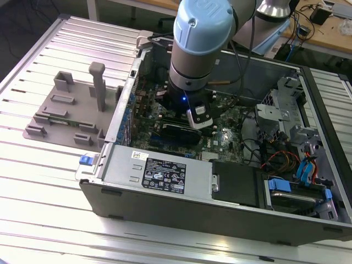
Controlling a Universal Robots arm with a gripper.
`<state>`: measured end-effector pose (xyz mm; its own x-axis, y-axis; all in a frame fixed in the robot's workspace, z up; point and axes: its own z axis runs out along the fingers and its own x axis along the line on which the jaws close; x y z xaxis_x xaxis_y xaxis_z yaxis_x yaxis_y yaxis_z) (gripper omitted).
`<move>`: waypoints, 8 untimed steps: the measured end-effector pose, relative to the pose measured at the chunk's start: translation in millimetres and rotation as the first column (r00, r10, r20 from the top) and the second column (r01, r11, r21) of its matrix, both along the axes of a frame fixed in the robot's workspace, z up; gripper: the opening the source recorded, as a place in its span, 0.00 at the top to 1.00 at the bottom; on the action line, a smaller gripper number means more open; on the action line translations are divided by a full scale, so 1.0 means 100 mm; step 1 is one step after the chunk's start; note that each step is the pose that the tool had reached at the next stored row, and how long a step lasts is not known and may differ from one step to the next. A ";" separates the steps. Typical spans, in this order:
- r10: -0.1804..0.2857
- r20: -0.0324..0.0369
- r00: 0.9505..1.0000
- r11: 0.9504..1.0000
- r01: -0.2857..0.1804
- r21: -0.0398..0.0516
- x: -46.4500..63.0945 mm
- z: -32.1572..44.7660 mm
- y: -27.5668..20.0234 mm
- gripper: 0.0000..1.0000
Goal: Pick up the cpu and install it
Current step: 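Install the second cpu locking lever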
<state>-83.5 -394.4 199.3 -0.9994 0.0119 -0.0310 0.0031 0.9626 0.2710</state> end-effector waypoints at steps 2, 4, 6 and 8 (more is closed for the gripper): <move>-0.003 0.001 1.000 1.000 0.003 0.014 0.00 -0.019 0.000 0.89; -0.005 0.001 1.000 1.000 0.005 0.024 -0.01 -0.028 0.001 0.89; -0.005 0.001 1.000 1.000 0.005 0.023 -0.01 -0.028 0.000 0.89; -0.006 0.001 1.000 1.000 0.006 0.022 -0.01 -0.028 0.001 0.89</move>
<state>-84.8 -394.3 196.5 -0.9993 0.0182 -0.0319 0.0081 0.9564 0.2919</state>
